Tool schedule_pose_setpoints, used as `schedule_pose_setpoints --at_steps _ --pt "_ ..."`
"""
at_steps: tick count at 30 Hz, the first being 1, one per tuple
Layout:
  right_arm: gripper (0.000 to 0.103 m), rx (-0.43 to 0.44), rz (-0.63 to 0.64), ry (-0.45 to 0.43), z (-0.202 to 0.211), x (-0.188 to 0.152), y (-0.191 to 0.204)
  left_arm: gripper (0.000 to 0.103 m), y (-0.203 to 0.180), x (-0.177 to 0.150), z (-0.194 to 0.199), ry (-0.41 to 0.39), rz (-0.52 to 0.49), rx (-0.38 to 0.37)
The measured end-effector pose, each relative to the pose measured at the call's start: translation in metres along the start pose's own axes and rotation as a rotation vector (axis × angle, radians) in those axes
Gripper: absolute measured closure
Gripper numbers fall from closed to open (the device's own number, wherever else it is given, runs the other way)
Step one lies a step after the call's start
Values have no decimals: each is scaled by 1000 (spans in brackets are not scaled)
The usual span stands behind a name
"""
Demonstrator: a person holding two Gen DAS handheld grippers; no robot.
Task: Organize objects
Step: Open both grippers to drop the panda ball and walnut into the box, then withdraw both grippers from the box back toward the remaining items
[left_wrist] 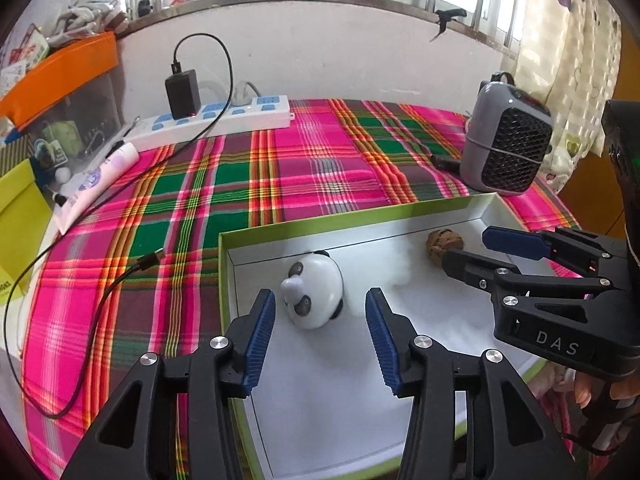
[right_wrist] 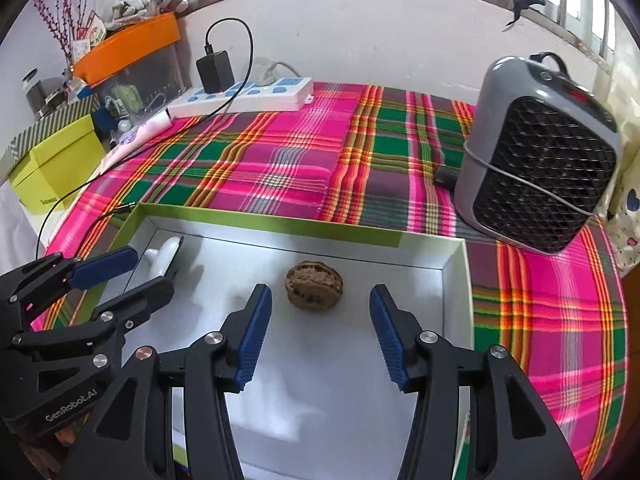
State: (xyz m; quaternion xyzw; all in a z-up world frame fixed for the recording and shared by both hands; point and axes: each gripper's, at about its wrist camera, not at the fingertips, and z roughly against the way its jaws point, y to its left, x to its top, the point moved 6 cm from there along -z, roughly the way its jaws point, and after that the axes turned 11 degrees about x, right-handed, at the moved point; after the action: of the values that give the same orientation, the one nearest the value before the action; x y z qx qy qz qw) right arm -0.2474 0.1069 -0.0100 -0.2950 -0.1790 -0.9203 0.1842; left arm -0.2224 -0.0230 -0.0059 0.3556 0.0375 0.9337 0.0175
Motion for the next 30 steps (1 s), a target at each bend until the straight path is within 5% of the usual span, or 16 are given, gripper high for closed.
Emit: schedule_pose_setpoints --at_steps 30 --pt "51 -45 4 -163 103 -84 19 57 -16 -69 99 -153 -13 28"
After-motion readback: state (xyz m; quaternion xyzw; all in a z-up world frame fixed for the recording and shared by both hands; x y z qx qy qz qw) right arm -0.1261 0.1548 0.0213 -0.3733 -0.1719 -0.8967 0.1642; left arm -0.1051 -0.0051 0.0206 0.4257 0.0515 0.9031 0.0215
